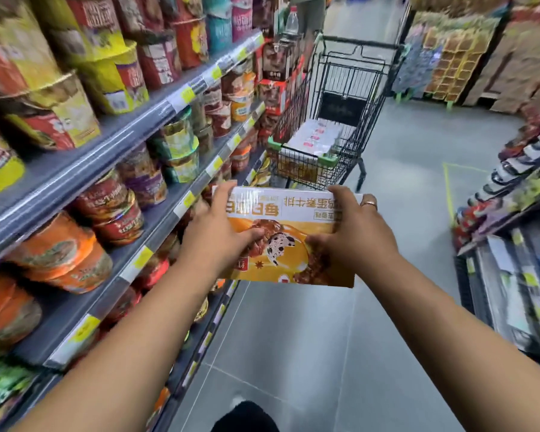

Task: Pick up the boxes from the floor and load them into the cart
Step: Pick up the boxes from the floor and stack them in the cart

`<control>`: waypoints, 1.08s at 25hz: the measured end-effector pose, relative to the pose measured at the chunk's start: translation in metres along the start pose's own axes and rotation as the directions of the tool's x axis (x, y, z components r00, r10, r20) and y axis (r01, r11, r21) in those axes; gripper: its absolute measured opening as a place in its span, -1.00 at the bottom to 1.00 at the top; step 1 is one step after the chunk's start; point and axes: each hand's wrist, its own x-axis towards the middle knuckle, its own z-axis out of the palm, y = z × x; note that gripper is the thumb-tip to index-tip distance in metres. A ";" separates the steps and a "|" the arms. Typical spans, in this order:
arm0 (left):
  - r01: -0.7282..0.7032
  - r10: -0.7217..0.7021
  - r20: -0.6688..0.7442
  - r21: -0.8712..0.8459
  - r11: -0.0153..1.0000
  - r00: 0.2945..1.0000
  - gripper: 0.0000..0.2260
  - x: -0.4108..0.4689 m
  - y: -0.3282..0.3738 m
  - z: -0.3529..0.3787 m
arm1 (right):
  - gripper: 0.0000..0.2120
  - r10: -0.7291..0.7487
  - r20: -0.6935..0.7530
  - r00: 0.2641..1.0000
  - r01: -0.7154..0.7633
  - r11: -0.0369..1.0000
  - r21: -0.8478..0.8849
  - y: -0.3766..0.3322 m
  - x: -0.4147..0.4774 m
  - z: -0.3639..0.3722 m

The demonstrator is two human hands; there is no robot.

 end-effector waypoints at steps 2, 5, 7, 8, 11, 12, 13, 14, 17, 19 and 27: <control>-0.008 0.008 0.009 0.004 1.000 1.000 -0.19 0.057 0.007 0.015 | -0.19 0.023 0.006 1.000 -0.023 1.000 0.004 0.004 0.057 0.006; -0.036 0.036 0.033 -0.007 0.999 0.999 -0.19 0.142 0.013 0.039 | -0.17 0.041 -0.001 0.999 -0.041 0.999 -0.006 0.007 0.137 0.020; -0.054 0.055 0.042 -0.026 0.998 0.998 -0.20 0.210 0.016 0.056 | -0.16 0.067 -0.028 0.997 -0.067 0.998 -0.002 0.007 0.199 0.031; -0.061 0.064 0.061 -0.036 0.997 0.996 -0.20 0.244 0.018 0.063 | -0.16 0.087 -0.038 0.995 -0.087 0.996 -0.003 0.007 0.229 0.035; -0.094 0.096 0.108 -0.023 0.995 0.990 -0.20 0.337 0.036 0.076 | -0.17 0.143 -0.051 0.988 -0.143 0.990 0.012 0.003 0.312 0.040; -0.109 0.112 0.126 -0.030 0.994 0.986 -0.19 0.362 0.042 0.079 | -0.18 0.169 -0.059 0.984 -0.167 0.986 0.026 0.005 0.333 0.040; -0.127 0.130 0.141 -0.030 0.991 0.982 -0.19 0.384 0.048 0.082 | -0.19 0.189 -0.059 0.980 -0.187 0.982 0.029 0.006 0.351 0.040; -0.156 0.158 0.145 -0.021 0.987 0.977 -0.19 0.409 0.056 0.088 | -0.19 0.209 -0.061 0.976 -0.207 0.978 0.036 0.008 0.374 0.040; -0.206 0.202 0.174 0.003 0.979 0.964 -0.19 0.481 0.081 0.112 | -0.19 0.254 -0.070 0.965 -0.250 0.966 0.059 0.021 0.443 0.038; -0.224 0.217 0.171 0.023 0.974 0.961 -0.19 0.523 0.092 0.132 | -0.19 0.261 -0.076 0.962 -0.257 0.964 0.064 0.033 0.487 0.037; -0.148 0.133 0.211 0.053 0.988 0.968 -0.23 0.697 0.158 0.233 | -0.24 0.266 0.001 0.964 -0.266 0.963 0.053 0.114 0.695 0.053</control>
